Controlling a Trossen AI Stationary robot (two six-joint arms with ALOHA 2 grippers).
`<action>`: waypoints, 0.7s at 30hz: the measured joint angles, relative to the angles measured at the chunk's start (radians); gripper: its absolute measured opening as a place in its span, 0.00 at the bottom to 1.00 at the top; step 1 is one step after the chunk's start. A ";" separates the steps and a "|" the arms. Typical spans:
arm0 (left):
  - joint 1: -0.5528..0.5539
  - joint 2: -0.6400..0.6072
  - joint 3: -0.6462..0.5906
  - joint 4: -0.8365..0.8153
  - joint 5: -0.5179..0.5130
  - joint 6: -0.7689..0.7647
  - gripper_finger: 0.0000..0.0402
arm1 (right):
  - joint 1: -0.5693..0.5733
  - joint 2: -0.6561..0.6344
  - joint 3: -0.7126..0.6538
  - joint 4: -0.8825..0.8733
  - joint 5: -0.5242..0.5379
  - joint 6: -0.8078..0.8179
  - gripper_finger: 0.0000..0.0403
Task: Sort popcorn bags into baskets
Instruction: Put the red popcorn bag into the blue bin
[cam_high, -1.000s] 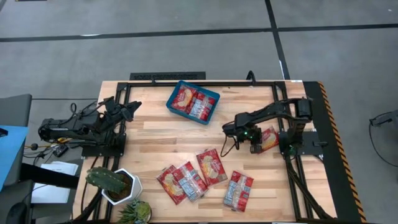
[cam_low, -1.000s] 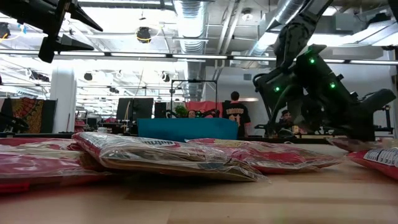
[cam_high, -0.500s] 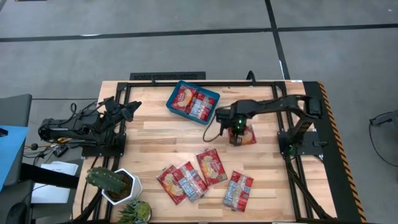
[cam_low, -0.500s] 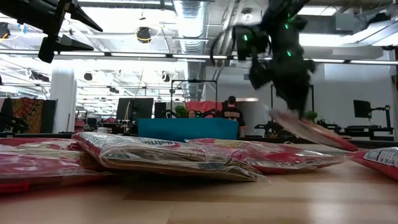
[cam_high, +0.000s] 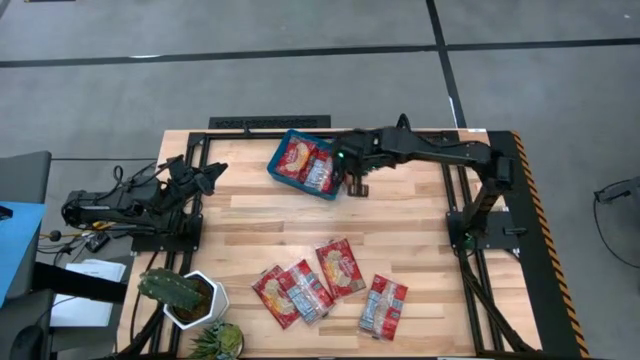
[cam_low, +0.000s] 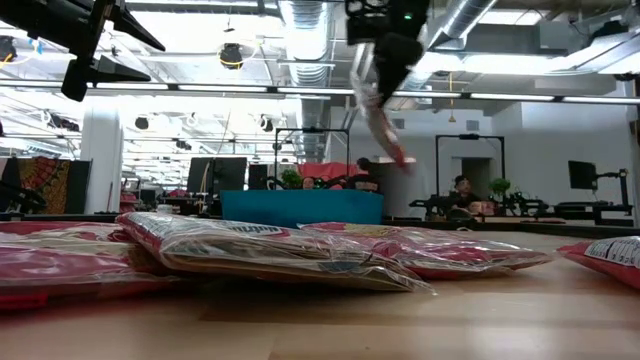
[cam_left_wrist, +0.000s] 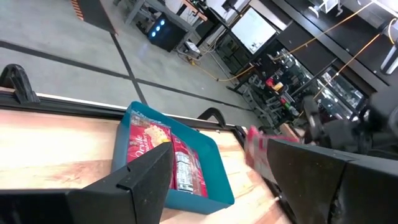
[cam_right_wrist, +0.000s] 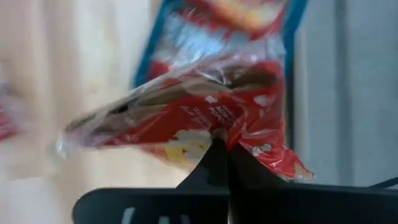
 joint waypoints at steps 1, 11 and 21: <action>0.000 0.000 0.000 0.000 0.000 0.000 0.62 | -0.001 0.022 0.030 0.010 0.030 -0.056 0.00; 0.000 0.000 0.000 -0.016 0.000 0.000 0.62 | -0.021 0.299 0.238 0.074 0.173 -0.464 0.01; 0.000 0.000 0.000 -0.018 0.000 0.000 0.62 | -0.022 0.451 0.272 -0.016 0.183 -0.550 0.04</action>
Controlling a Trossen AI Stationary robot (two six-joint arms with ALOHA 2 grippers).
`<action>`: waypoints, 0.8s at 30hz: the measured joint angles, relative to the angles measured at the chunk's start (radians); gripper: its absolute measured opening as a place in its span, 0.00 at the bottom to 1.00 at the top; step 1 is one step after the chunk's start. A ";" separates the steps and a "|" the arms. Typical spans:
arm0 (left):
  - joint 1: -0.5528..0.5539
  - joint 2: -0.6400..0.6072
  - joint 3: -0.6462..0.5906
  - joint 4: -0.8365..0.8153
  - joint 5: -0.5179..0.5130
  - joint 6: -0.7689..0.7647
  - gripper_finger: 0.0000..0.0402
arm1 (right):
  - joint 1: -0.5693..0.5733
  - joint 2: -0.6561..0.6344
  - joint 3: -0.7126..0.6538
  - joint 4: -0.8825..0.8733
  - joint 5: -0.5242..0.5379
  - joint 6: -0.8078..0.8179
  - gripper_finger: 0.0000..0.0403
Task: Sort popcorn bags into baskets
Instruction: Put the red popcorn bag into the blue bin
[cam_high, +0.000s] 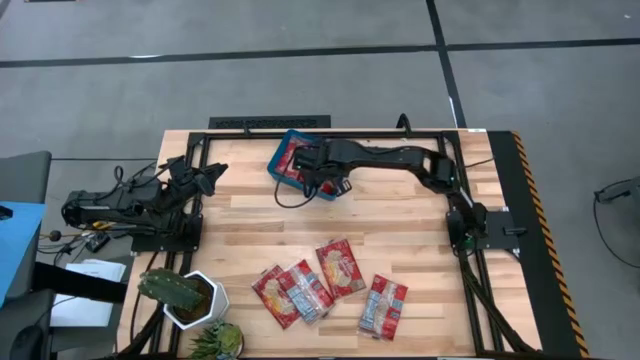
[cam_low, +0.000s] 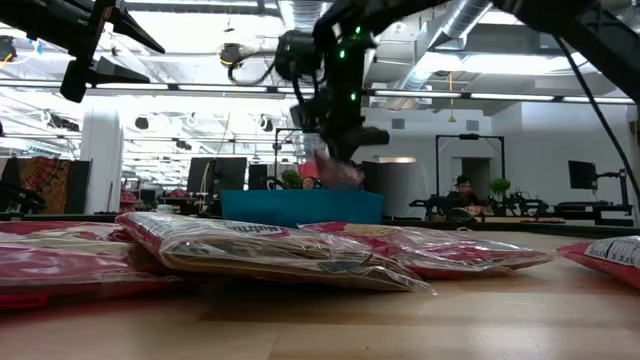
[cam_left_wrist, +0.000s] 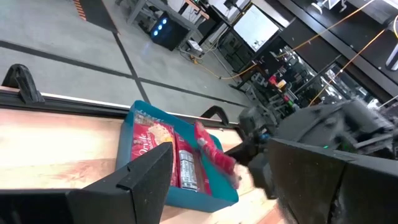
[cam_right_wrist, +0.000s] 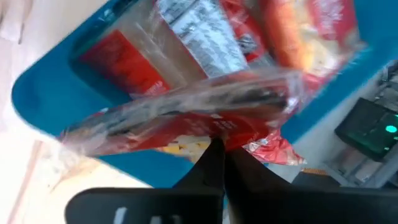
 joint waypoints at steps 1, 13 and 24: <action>0.000 0.000 0.000 0.000 0.000 0.000 0.62 | 0.000 0.003 -0.002 -0.003 -0.003 0.003 0.05; 0.000 0.000 0.000 0.000 0.002 0.000 0.62 | -0.020 0.000 0.001 0.019 -0.070 0.115 0.33; 0.000 0.000 0.000 0.001 0.003 0.001 0.62 | 0.015 -0.236 -0.024 -0.277 -0.617 0.716 0.57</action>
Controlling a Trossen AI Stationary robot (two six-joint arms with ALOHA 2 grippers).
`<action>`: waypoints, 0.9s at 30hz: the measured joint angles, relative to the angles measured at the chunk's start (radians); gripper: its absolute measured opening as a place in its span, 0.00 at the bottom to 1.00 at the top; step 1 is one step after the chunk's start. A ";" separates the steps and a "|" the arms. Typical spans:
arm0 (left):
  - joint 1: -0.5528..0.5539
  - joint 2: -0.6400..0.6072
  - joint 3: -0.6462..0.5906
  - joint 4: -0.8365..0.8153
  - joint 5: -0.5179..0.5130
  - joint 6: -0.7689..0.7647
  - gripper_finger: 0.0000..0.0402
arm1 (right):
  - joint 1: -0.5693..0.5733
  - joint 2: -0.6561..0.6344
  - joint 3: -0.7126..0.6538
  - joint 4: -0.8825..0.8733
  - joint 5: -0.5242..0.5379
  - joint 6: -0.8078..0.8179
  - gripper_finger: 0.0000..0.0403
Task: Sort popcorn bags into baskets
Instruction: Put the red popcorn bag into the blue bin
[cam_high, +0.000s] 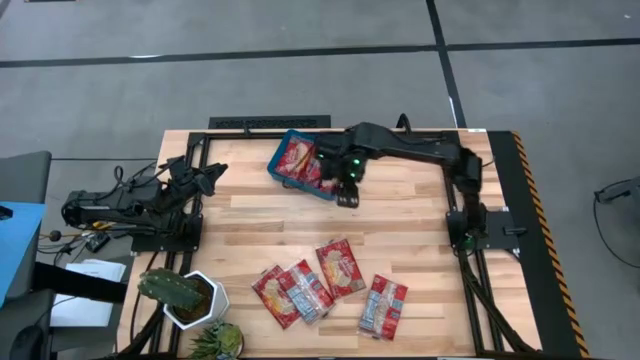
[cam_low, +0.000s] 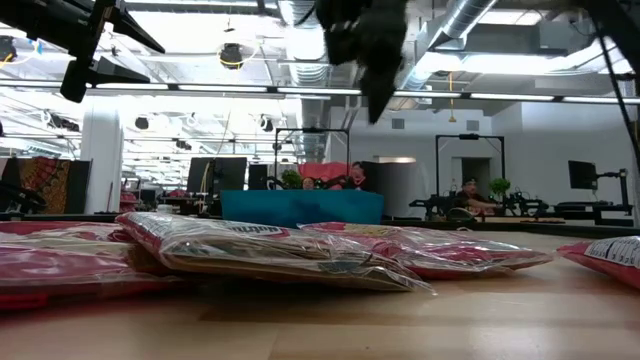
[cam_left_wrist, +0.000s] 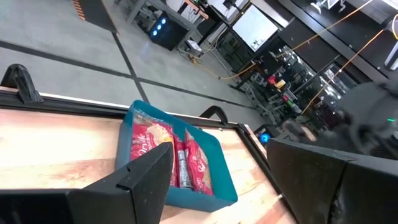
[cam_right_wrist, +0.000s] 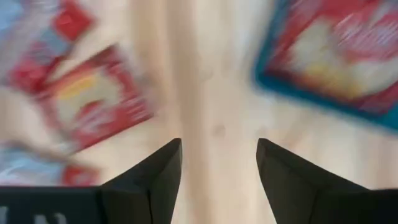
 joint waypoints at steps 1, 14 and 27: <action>0.000 0.000 0.000 0.000 0.000 0.000 0.62 | 0.018 -0.024 -0.017 -0.020 -0.012 0.035 0.57; 0.000 0.000 0.000 0.002 0.003 -0.036 0.62 | 0.472 -0.292 -0.434 0.072 -0.012 1.023 0.57; 0.000 0.000 0.000 0.001 0.044 -0.072 0.62 | 0.872 -0.308 -0.661 0.443 0.108 2.070 0.64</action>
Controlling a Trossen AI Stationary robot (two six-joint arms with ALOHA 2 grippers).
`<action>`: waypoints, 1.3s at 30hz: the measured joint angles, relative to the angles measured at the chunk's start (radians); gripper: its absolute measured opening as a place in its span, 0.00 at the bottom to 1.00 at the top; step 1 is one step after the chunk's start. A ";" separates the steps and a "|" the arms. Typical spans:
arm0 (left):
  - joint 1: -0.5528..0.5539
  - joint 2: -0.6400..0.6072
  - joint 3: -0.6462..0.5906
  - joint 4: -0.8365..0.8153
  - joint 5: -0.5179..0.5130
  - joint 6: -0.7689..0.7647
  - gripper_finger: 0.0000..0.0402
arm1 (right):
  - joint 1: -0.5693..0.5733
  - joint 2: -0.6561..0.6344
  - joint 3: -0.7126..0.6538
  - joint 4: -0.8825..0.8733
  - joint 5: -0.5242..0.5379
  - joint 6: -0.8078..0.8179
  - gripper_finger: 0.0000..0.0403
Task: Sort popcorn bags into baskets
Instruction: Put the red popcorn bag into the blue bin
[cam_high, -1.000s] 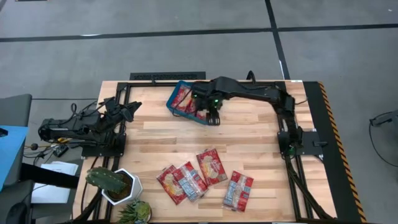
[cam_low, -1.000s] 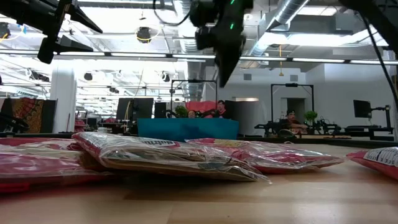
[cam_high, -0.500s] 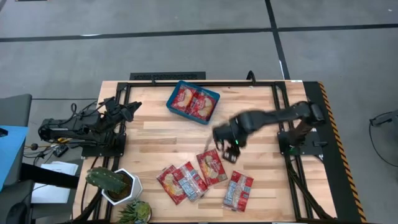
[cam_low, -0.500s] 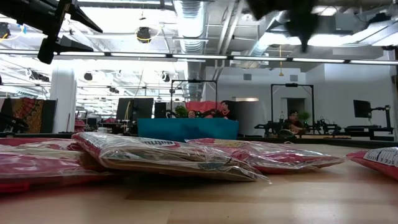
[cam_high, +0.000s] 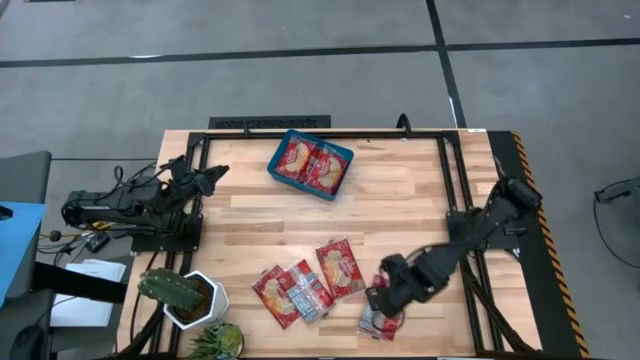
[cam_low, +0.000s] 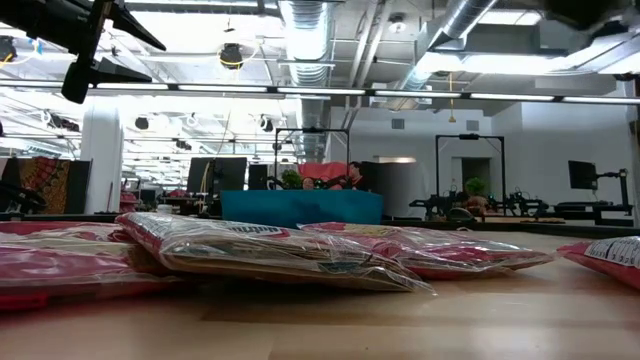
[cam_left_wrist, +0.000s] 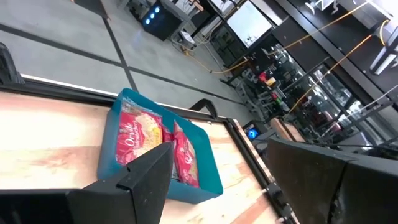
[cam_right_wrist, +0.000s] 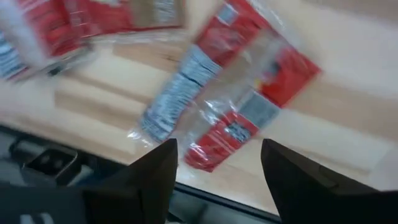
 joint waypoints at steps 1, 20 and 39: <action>0.000 0.000 0.000 -0.001 0.001 -0.007 0.62 | 0.020 0.000 -0.013 0.007 0.016 0.068 0.64; 0.000 0.000 0.000 -0.077 0.018 -0.133 0.62 | 0.049 0.141 -0.100 0.069 0.006 0.250 0.64; 0.000 0.000 0.000 -0.075 0.018 -0.201 0.62 | -0.007 0.247 -0.096 0.022 -0.015 0.208 0.37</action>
